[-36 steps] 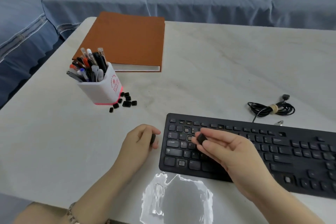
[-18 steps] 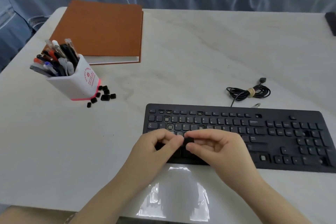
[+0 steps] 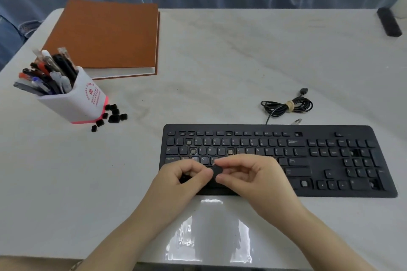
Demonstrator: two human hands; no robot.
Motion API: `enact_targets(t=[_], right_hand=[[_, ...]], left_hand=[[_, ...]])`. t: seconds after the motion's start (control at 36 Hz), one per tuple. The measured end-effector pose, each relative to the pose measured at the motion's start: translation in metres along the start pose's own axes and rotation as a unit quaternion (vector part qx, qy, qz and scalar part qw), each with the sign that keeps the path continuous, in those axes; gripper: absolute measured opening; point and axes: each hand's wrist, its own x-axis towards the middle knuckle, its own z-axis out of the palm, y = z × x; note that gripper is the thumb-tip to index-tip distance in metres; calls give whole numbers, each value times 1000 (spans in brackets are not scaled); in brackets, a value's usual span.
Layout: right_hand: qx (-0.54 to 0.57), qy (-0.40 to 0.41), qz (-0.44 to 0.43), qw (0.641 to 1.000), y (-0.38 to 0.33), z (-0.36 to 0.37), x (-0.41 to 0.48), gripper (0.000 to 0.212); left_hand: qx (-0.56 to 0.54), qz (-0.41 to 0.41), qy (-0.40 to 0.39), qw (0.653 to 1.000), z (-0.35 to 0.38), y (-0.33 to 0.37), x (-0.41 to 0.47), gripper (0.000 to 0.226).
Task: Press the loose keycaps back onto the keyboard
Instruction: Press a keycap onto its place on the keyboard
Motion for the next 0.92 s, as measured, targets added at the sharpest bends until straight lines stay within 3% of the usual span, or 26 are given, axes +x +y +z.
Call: enact_targets(t=[0.14, 0.25, 0.39, 0.58, 0.69, 0.92], right_hand=[[-88, -14, -32, 995, 13, -2, 2, 33], [-167, 8, -77, 983, 23, -10, 1, 28], [-202, 44, -71, 976, 34, -37, -3, 26], [-242, 144, -55, 958, 55, -118, -19, 45], [-265, 198, -57, 942, 69, -178, -30, 49], [-301, 183, -70, 933, 85, -252, -53, 78]], left_hand=[[12, -13, 23, 1000, 7, -7, 3, 18], [14, -24, 9, 1000, 22, -11, 6, 21], [30, -32, -5, 999, 42, -9, 12, 20], [8, -91, -35, 995, 65, -14, 13, 34], [57, -55, -60, 995, 70, -16, 10, 39], [85, -16, -56, 995, 79, -19, 10, 31]])
